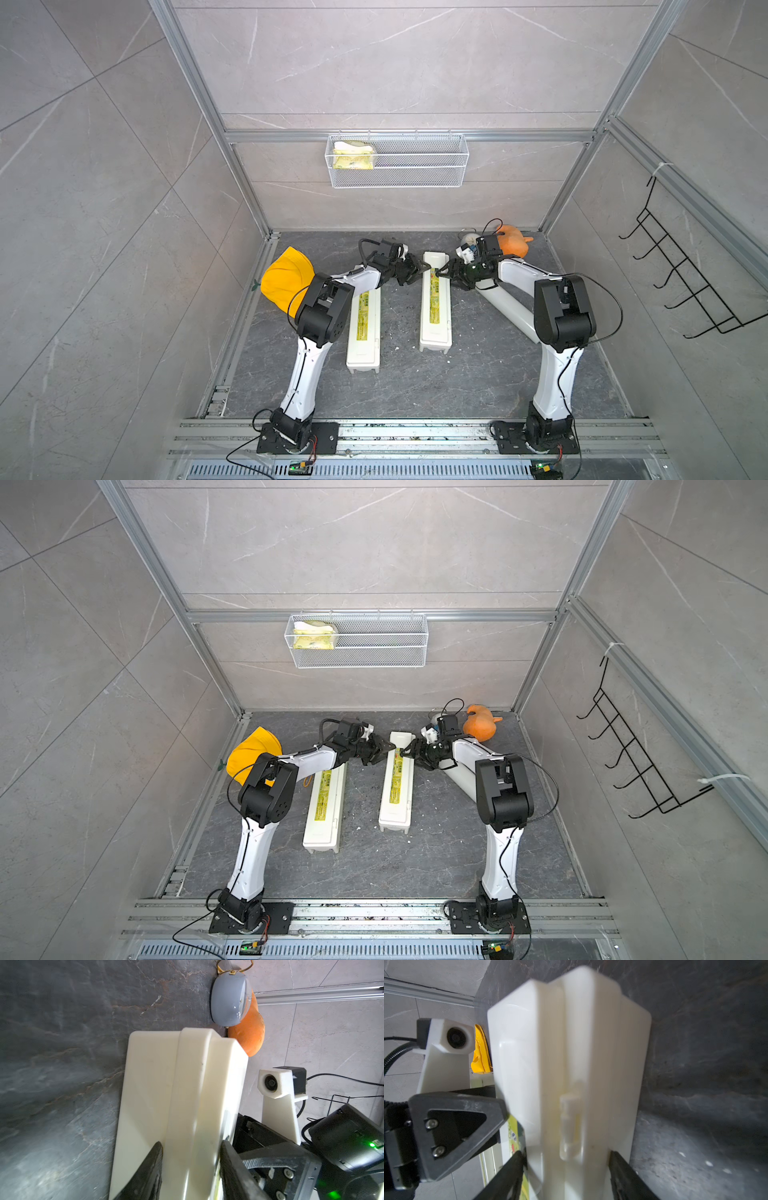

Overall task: Put plastic wrap rolls into dispensers
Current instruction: Close the lid on the plastic wrap cutting box.

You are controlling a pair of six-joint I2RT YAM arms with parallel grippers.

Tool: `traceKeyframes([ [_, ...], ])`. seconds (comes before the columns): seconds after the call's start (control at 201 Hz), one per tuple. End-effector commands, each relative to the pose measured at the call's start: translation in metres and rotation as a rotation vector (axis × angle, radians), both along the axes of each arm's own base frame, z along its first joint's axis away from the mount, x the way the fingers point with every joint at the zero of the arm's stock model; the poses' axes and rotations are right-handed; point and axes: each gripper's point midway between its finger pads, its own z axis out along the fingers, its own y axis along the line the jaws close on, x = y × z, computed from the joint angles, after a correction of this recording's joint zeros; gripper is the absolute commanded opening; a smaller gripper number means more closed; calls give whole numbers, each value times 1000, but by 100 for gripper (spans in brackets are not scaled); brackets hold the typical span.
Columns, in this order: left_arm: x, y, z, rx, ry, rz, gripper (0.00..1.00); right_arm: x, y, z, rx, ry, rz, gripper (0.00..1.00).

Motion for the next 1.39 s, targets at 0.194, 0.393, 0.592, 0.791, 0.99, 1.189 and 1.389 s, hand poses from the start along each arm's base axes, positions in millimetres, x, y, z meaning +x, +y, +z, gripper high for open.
traceKeyframes([
  [0.194,-92,-12,-23,62,171,-133,47,-26,13,-22,-132,24,103,72],
  [0.393,-79,-4,6,60,105,-128,54,-40,0,0,-302,-40,124,93],
  [0.592,-80,23,35,129,34,-95,59,-55,-12,23,-516,-91,132,100],
  [0.791,-91,43,55,155,-19,-50,59,-68,-4,31,-614,-102,136,100],
  [0.99,-104,64,58,209,-36,-19,55,-74,14,22,-592,-76,137,100],
  [1.189,-111,75,51,212,-32,-15,54,-79,30,14,-539,-46,158,100],
  [1.389,-113,76,46,187,-20,-18,54,-83,35,11,-566,-34,164,100],
])
